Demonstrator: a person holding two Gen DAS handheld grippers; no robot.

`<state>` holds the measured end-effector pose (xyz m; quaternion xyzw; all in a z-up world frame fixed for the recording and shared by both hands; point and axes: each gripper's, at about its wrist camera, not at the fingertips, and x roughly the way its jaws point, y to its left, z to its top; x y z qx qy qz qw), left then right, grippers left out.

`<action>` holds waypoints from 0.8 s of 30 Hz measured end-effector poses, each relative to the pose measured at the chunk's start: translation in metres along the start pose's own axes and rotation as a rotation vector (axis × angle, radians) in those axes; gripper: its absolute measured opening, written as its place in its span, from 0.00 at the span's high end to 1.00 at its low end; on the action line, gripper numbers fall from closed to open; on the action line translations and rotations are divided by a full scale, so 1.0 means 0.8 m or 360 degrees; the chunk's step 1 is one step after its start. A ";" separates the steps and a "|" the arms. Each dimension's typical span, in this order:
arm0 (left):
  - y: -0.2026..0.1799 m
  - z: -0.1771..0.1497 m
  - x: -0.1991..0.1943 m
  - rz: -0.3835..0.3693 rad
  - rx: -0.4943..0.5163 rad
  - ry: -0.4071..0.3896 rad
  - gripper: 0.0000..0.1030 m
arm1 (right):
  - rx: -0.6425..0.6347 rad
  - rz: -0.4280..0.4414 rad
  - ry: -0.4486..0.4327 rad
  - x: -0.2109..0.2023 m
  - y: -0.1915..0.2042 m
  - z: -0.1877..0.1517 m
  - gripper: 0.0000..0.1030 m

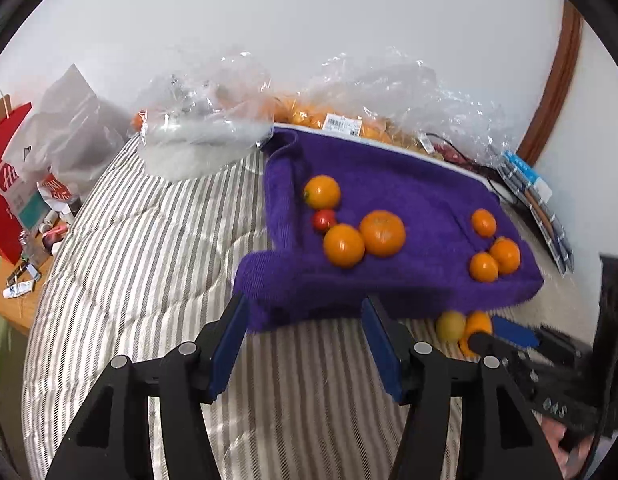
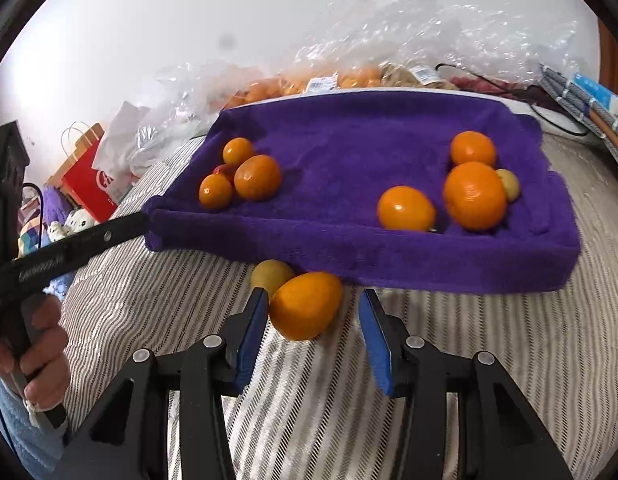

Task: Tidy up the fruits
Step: 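Grasp an orange with the right tool while the left tool grasps a yellow-green fruit, then carry both held fruits over the towel and lower them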

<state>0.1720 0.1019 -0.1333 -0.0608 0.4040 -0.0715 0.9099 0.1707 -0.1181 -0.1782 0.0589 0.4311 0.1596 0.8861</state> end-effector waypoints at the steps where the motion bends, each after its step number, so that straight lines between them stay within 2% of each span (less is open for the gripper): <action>1: -0.002 -0.003 0.000 -0.0006 0.0014 0.0008 0.45 | -0.0003 0.0013 0.0008 0.004 0.001 -0.001 0.55; 2: -0.004 -0.004 0.000 -0.0014 0.0023 0.0017 0.45 | -0.0005 0.0030 0.0017 0.006 0.001 -0.002 0.56; 3: -0.007 -0.005 0.002 -0.0023 0.0031 0.0033 0.45 | -0.0006 0.0039 0.0023 0.007 0.001 -0.003 0.64; 4: -0.011 -0.006 0.005 -0.0033 0.0041 0.0054 0.45 | -0.0011 0.0052 0.0028 0.006 0.002 -0.004 0.66; 8: -0.040 -0.006 0.019 -0.0109 0.0081 0.0122 0.45 | -0.0041 -0.0005 -0.0005 -0.008 -0.005 -0.010 0.66; 12: -0.081 -0.009 0.032 -0.0197 0.0145 0.0154 0.45 | -0.0029 -0.0060 -0.0028 -0.029 -0.033 -0.023 0.66; 17: -0.128 -0.013 0.059 -0.0212 0.0190 0.0205 0.45 | 0.0045 -0.0151 -0.0053 -0.059 -0.081 -0.038 0.66; 19: -0.135 -0.015 0.069 -0.0212 0.0166 0.0232 0.54 | 0.0065 -0.0174 -0.0059 -0.069 -0.094 -0.041 0.66; 20: -0.138 -0.017 0.074 -0.0210 0.0157 0.0254 0.61 | 0.0068 -0.0186 -0.0068 -0.073 -0.099 -0.042 0.66; 21: -0.141 -0.018 0.074 -0.0176 0.0169 0.0221 0.71 | 0.0070 -0.0195 -0.0079 -0.077 -0.102 -0.042 0.66; 22: -0.143 -0.018 0.074 -0.0176 0.0192 0.0221 0.75 | 0.0074 -0.0200 -0.0092 -0.081 -0.104 -0.041 0.66; 24: -0.143 -0.018 0.074 -0.0197 0.0202 0.0230 0.75 | 0.0079 -0.0195 -0.0115 -0.086 -0.107 -0.036 0.66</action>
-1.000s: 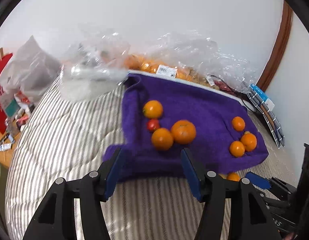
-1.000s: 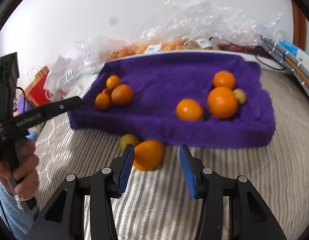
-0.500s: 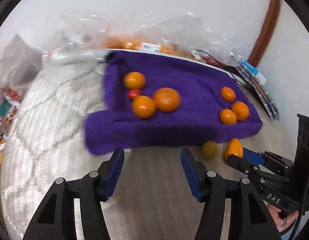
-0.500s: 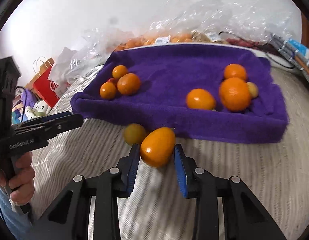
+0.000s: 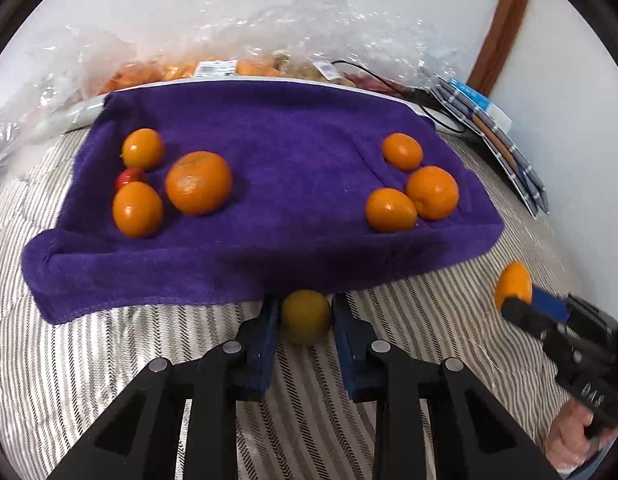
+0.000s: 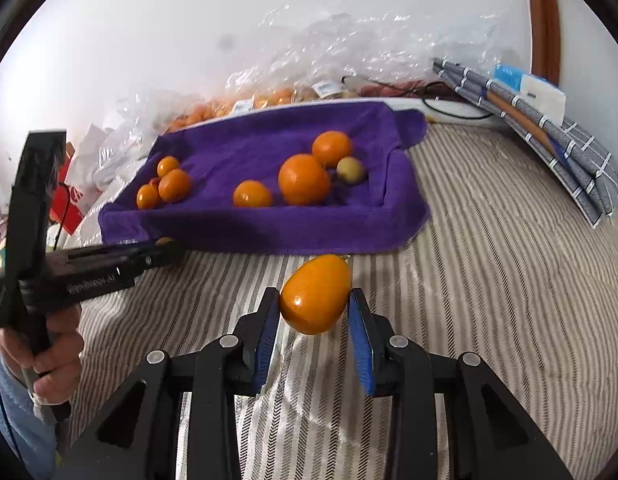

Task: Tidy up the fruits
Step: 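Carry both held fruits over the towel and lower them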

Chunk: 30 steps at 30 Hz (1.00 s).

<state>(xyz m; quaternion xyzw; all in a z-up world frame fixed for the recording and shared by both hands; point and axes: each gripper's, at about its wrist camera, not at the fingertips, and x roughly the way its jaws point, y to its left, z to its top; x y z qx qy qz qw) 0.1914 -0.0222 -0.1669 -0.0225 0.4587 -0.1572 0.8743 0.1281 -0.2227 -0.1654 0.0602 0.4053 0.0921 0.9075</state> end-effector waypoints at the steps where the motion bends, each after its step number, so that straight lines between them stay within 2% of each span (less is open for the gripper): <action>1: 0.002 0.000 -0.003 0.0005 -0.0007 -0.0008 0.75 | 0.0002 0.0004 -0.0009 -0.002 0.000 0.003 0.66; 6: 0.020 0.016 -0.041 -0.0007 -0.0068 -0.0107 0.75 | -0.0023 0.0015 -0.0054 0.000 0.009 0.030 0.66; 11: 0.034 0.063 -0.061 0.0054 -0.0105 -0.0207 0.75 | -0.0060 0.0025 -0.0104 0.005 0.015 0.069 0.66; 14: 0.032 0.089 -0.048 0.0072 -0.0109 -0.0216 0.75 | -0.0072 0.0009 -0.0118 0.012 0.013 0.087 0.66; 19: 0.012 0.106 -0.007 0.0101 -0.0076 -0.0214 0.75 | -0.0036 -0.0036 -0.0104 0.035 -0.008 0.099 0.66; 24: 0.000 0.098 0.027 0.0059 -0.0040 -0.0157 0.75 | 0.0018 -0.0031 -0.0043 0.055 -0.024 0.091 0.66; 30: 0.005 0.093 0.036 0.0067 -0.0042 -0.0133 0.75 | 0.0001 -0.0043 -0.0029 0.067 -0.025 0.088 0.66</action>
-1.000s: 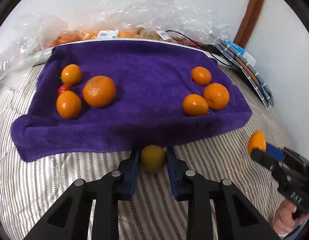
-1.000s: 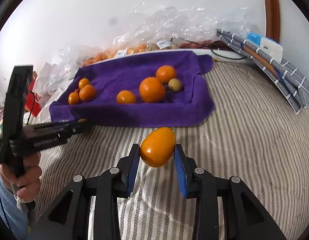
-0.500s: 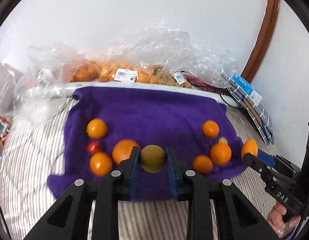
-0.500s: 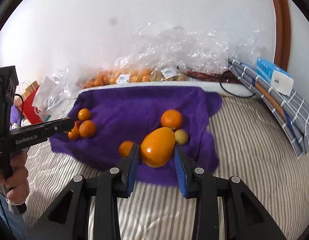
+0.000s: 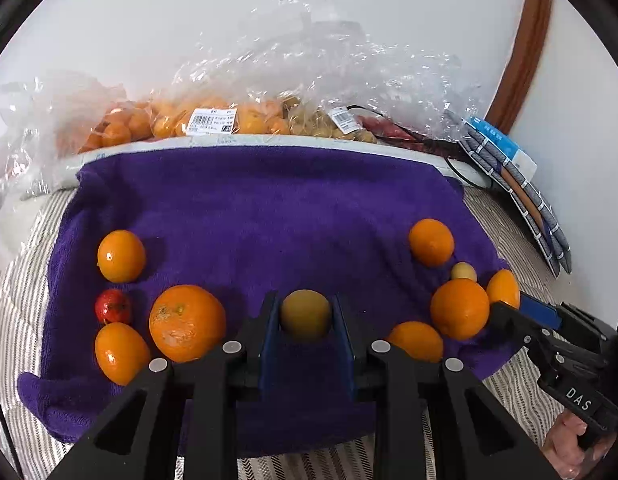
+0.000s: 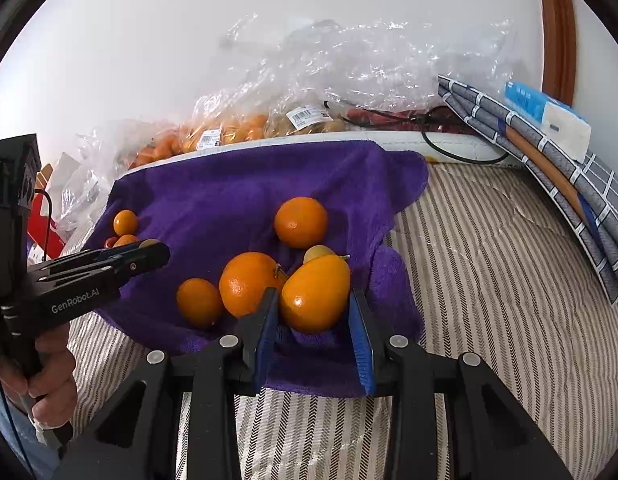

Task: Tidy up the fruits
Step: 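Carry both held fruits over the towel and lower them, then open both tools and withdraw them from the towel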

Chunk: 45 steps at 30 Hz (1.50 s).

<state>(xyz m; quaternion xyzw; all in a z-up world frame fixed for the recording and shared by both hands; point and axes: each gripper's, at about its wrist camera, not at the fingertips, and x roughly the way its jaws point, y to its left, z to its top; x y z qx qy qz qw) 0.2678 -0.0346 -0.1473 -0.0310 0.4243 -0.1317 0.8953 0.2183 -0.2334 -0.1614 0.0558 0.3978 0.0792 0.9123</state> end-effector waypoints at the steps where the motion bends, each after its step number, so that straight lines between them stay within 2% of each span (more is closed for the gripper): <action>1: 0.003 0.000 0.000 -0.0009 -0.0016 0.0005 0.75 | -0.0001 0.0002 -0.0004 0.000 -0.001 -0.001 0.66; 10: 0.009 -0.003 0.007 0.0027 -0.0051 0.0049 0.75 | -0.0050 -0.0022 -0.0014 0.000 0.005 -0.003 0.66; 18: 0.018 0.003 -0.029 0.0066 -0.0116 0.0003 0.60 | -0.0080 -0.0060 -0.0009 0.000 0.009 -0.004 0.66; 22: 0.025 -0.007 -0.062 0.0157 -0.0104 -0.0060 0.54 | -0.0097 -0.0090 0.0001 -0.002 0.014 -0.005 0.66; 24: 0.030 -0.013 -0.074 0.0191 -0.0092 -0.0079 0.54 | -0.0090 -0.0104 -0.0012 -0.009 0.017 -0.005 0.58; 27: 0.038 -0.020 -0.097 0.0225 -0.0089 -0.0091 0.53 | -0.0066 -0.0126 -0.0069 -0.028 0.022 -0.005 0.43; 29: 0.043 -0.025 -0.114 0.0243 -0.0111 -0.0100 0.51 | -0.0065 -0.0142 -0.0095 -0.043 0.029 -0.004 0.37; 33: 0.047 -0.034 -0.147 0.0286 -0.0120 -0.0125 0.43 | -0.0055 -0.0172 -0.0131 -0.071 0.044 -0.004 0.31; 38: 0.041 -0.049 -0.192 0.0304 -0.0117 -0.0179 0.33 | -0.0038 -0.0239 -0.0170 -0.121 0.059 -0.013 0.31; 41: 0.031 -0.060 -0.217 0.0286 -0.0111 -0.0214 0.32 | -0.0016 -0.0257 -0.0162 -0.152 0.067 -0.021 0.31; 45: 0.010 -0.073 -0.252 0.0296 -0.0084 -0.0271 0.27 | -0.0005 -0.0287 -0.0173 -0.193 0.080 -0.033 0.31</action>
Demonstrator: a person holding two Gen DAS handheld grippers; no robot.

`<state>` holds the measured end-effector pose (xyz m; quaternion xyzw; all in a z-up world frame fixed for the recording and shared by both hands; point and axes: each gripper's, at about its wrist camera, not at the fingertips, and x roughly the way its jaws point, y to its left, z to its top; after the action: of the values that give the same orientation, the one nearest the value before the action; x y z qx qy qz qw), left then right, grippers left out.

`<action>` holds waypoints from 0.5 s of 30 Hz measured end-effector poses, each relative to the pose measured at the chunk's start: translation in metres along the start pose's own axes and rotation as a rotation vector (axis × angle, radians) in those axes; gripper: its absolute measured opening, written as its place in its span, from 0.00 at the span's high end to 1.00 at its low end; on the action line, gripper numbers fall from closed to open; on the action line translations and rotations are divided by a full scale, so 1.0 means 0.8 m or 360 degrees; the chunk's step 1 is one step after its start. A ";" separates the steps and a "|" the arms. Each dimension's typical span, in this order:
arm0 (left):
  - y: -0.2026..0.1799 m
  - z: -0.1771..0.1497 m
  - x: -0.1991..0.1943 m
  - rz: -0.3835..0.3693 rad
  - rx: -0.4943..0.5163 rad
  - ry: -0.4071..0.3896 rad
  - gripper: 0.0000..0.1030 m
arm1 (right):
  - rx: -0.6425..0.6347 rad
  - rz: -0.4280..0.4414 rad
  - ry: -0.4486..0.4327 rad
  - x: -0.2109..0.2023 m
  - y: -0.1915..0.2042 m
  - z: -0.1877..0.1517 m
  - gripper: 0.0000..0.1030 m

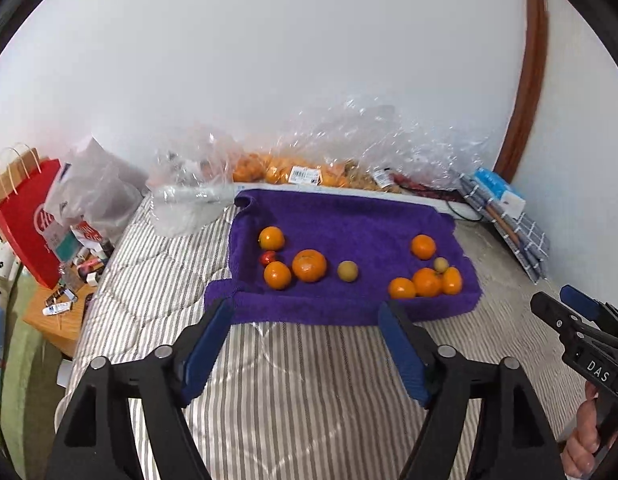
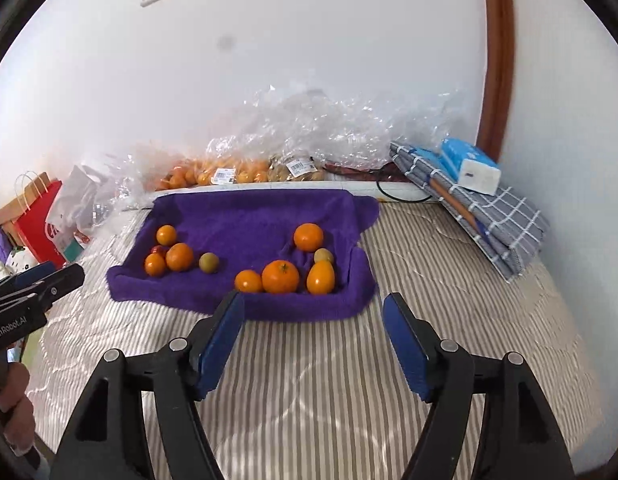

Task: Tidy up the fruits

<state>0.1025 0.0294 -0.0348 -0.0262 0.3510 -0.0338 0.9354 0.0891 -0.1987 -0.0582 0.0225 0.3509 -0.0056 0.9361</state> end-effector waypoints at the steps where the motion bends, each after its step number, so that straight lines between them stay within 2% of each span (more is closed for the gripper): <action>1: -0.002 -0.002 -0.008 0.0002 0.0001 -0.0011 0.25 | 0.0007 -0.0006 0.0001 -0.011 0.001 -0.002 0.31; 4: -0.011 -0.010 -0.038 0.0004 -0.0001 -0.0061 0.19 | 0.0029 -0.0035 -0.0035 -0.044 0.001 -0.011 0.26; 6: -0.017 -0.014 -0.055 0.0001 0.0006 -0.0085 0.17 | 0.0017 -0.0067 -0.0083 -0.066 0.001 -0.017 0.13; 8: -0.022 -0.018 -0.072 0.0000 0.0017 -0.0111 0.16 | -0.0003 -0.0092 -0.0130 -0.089 0.002 -0.023 0.08; 15: -0.039 -0.026 -0.103 0.0019 0.0055 -0.0175 0.15 | 0.0032 -0.0098 -0.0175 -0.131 -0.008 -0.037 0.05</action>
<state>0.0253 0.0045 0.0056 -0.0097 0.2987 -0.0329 0.9537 -0.0099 -0.2043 -0.0118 0.0207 0.2993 -0.0391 0.9531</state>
